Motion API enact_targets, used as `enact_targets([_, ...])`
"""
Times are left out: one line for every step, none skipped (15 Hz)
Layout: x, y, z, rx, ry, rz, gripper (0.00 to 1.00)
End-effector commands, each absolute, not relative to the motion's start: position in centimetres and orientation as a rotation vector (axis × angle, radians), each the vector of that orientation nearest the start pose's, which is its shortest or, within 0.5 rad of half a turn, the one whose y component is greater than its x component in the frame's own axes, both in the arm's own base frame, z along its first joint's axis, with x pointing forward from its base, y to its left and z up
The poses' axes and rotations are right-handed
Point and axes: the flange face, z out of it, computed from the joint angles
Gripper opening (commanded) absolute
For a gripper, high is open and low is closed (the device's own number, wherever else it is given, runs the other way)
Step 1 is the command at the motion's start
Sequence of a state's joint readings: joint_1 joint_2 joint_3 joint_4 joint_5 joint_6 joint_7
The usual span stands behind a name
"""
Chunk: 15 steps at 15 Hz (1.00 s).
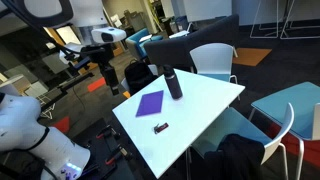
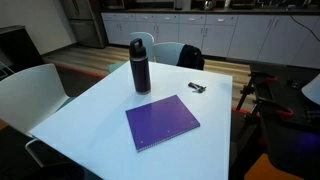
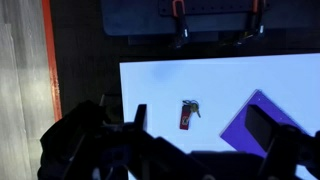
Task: Pick up the lid and put it on the table
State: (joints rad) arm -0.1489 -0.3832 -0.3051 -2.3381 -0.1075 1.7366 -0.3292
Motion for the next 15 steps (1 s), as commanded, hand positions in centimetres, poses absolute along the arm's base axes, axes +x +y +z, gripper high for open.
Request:
enact_targets([36.3,-19.4,45.8,-3.029,0.091,0.324,1.0])
enact_targets([36.3,-19.4,45.8,-3.029,0.091,0.324,1.0])
enact_targets([36.3,-19.4,45.8,-3.029,0.091,0.323,1.0])
enact_targets([36.3,-19.4,45.8,-3.029,0.091,0.323,1.0])
enact_targets([36.5,-19.2,45.9,-3.018,0.095,0.309,1.0])
enact_targets([37.0,-18.9,46.1,-2.997,0.115,0.288,1.0])
enact_targets([37.5,-18.6,46.3,-2.982,0.141,0.256,1.0])
enact_targets([38.1,-18.1,46.5,-2.959,0.162,0.227,1.0])
enact_targets([38.8,-17.6,46.7,-2.941,0.19,0.181,1.0])
enact_targets([39.6,-17.0,46.8,-2.926,0.206,0.15,1.0])
enact_targets([40.6,-16.4,47.1,-2.912,0.235,0.103,1.0])
enact_targets([41.9,-15.8,47.2,-2.906,0.263,0.073,1.0])
enact_targets([43.2,-15.2,47.2,-2.905,0.28,0.048,1.0])
enact_targets([44.8,-14.4,47.1,-2.904,0.318,0.035,1.0])
enact_targets([46.4,-13.9,47.0,-2.902,0.361,0.019,1.0])
